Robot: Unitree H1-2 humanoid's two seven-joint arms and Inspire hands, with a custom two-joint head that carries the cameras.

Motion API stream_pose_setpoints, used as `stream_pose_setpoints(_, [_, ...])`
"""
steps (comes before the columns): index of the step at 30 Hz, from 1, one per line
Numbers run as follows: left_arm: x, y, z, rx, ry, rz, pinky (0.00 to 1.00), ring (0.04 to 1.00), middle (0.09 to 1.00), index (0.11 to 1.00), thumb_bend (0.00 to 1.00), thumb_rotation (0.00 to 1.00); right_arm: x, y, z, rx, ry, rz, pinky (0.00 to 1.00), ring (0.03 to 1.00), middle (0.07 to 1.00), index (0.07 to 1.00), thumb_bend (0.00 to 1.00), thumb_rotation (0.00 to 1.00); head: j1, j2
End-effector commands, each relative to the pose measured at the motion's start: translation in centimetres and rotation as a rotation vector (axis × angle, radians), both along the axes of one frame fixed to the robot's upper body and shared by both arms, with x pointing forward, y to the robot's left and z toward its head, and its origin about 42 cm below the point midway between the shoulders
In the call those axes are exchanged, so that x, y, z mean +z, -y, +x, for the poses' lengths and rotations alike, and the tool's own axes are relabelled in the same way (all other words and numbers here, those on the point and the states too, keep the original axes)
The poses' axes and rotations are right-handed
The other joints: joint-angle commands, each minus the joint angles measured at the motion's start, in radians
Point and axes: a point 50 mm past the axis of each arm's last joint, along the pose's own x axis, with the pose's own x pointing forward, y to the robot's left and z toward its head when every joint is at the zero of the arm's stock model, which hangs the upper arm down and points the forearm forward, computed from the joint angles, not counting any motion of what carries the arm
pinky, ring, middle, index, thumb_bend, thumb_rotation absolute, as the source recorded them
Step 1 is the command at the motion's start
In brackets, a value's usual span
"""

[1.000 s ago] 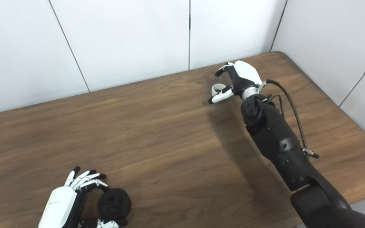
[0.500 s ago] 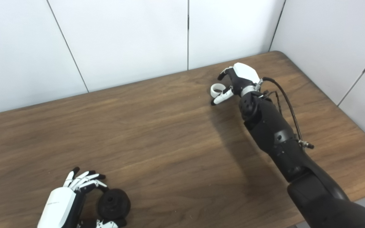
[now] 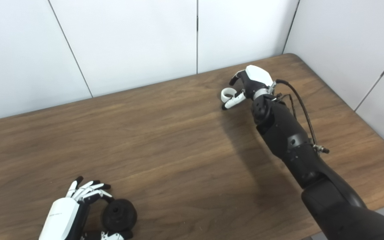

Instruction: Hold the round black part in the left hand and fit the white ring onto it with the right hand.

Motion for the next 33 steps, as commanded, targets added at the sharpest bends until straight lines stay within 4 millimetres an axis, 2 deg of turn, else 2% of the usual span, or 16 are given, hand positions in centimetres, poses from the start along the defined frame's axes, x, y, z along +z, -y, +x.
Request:
stream_pose_setpoints(1, [-0.21,-0.48,-0.6,0.012,-0.024,0.032,1.0,0.862,0.765,0.486,0.52,0.06,3.44,0.56,1.26,0.009,0.084,-0.034,1.0,0.966,0.887,0.644,0.82,0.22,-0.001,0.004])
stream_pose_setpoints(14, [-0.06,-0.35,-0.64,0.014,-0.019,0.033,1.0,0.861,0.766,0.485,0.52,0.06,3.19,0.55,1.17,0.007,0.063,-0.018,1.0,0.968,0.879,0.585,0.8,0.19,0.003,0.007])
stream_pose_setpoints(15, [-0.05,-0.33,-0.63,0.014,-0.018,0.035,1.0,0.861,0.765,0.485,0.52,0.06,3.2,0.56,1.16,0.005,0.062,-0.015,1.0,0.969,0.879,0.539,0.67,0.17,0.004,0.009])
stream_pose_setpoints(16, [-0.03,-0.31,-0.62,0.015,-0.017,0.037,1.0,0.861,0.765,0.485,0.52,0.06,3.19,0.57,1.16,0.004,0.062,-0.012,1.0,0.969,0.879,0.516,0.6,0.16,0.004,0.009])
stream_pose_setpoints(18, [-0.03,-0.31,-0.6,0.015,-0.016,0.036,1.0,0.861,0.766,0.485,0.52,0.06,3.18,0.57,1.14,0.002,0.06,-0.009,1.0,0.971,0.88,0.496,0.54,0.15,0.004,0.009])
stream_pose_setpoints(33, [0.09,-0.05,-0.47,0.01,-0.004,0.032,1.0,0.86,0.767,0.485,0.52,0.06,2.79,1.14,0.48,0.029,0.081,-0.03,0.98,0.955,0.834,0.485,0.52,0.13,0.012,0.014])
